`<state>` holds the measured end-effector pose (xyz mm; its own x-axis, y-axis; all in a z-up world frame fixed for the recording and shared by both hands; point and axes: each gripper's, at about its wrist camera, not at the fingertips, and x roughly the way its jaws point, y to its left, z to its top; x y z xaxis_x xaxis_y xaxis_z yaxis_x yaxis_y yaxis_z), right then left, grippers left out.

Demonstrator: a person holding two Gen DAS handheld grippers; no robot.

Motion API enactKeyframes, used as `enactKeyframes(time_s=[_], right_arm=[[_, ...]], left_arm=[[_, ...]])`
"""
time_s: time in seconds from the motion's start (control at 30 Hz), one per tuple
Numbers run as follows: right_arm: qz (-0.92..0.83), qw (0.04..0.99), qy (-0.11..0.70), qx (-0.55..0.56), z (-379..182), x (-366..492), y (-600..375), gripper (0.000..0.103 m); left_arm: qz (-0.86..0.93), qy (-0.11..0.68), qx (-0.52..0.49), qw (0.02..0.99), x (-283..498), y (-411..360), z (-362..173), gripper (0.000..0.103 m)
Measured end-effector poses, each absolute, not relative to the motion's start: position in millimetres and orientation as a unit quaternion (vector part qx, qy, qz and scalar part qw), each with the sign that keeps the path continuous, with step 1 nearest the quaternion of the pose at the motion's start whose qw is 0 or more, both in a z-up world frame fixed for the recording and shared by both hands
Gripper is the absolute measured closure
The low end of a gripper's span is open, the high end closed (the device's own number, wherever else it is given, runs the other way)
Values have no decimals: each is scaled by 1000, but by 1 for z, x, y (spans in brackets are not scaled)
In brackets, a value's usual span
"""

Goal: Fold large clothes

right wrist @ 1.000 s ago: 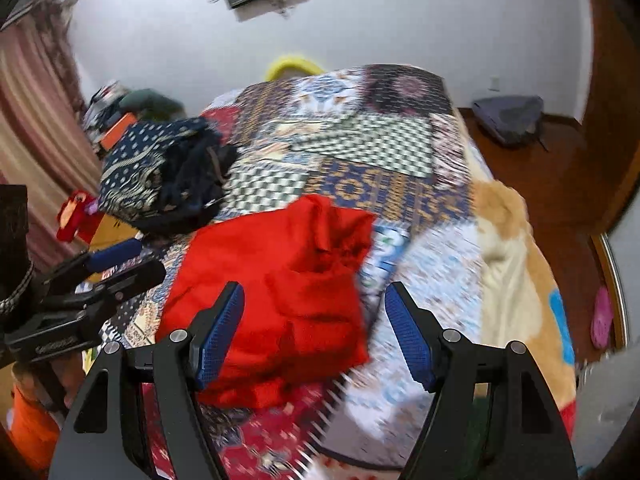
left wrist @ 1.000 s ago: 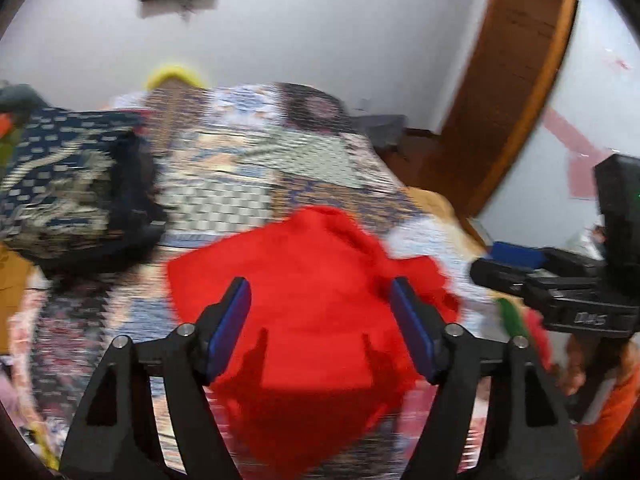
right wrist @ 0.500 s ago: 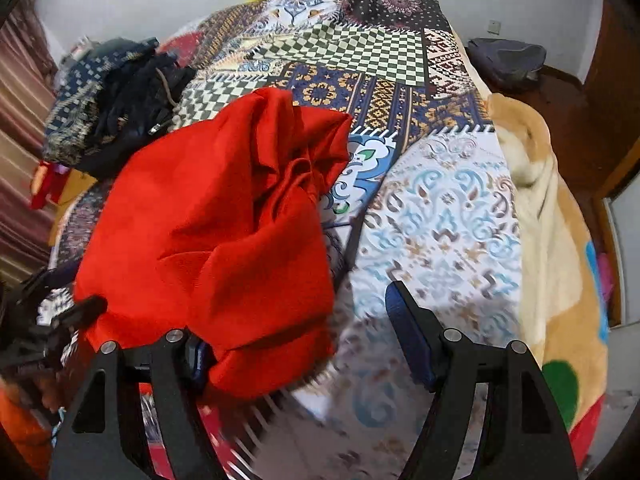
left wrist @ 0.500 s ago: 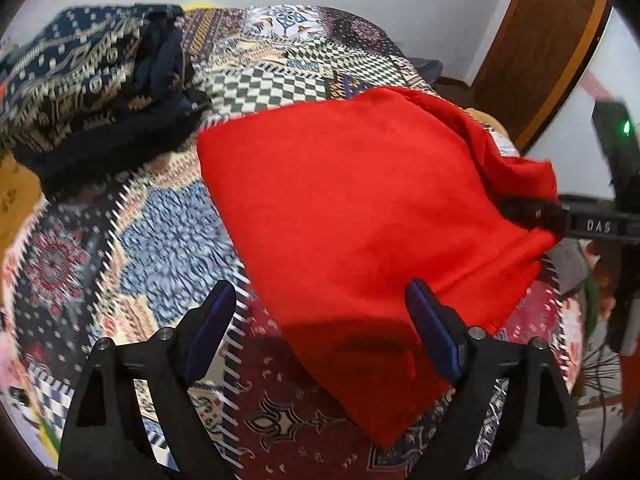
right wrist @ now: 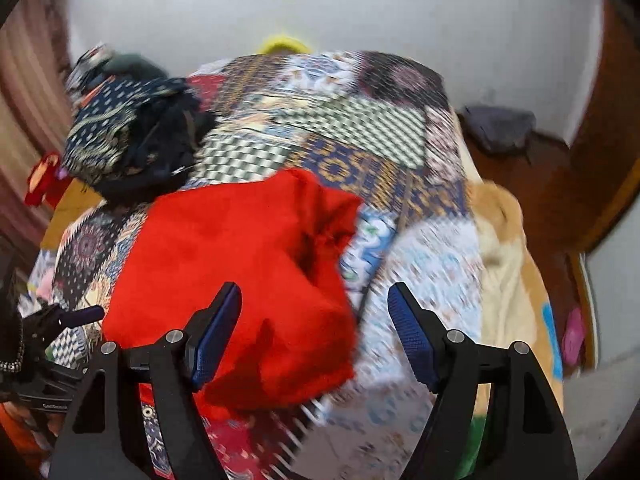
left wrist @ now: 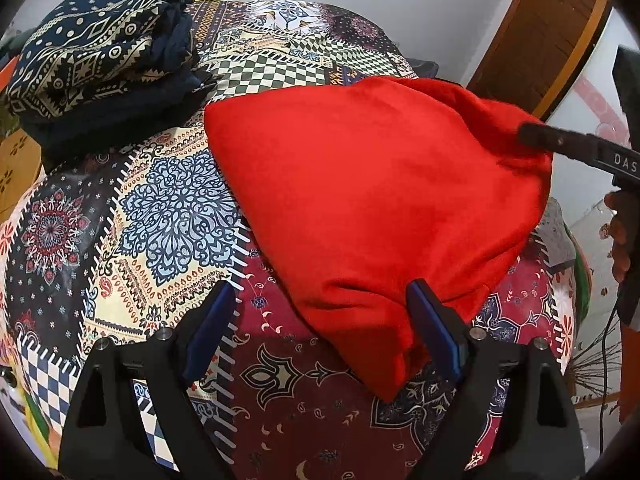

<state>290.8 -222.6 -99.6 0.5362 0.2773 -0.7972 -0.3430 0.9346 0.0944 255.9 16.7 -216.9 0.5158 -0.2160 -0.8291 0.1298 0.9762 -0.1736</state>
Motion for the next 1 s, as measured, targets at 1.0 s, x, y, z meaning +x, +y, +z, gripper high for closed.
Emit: enactKeyframes(time_s=[1.0], right_arm=[[233,757,607,69,-166,371,-236,27]], left_arm=[[-82,501,-149,849,307,66,-206,15]])
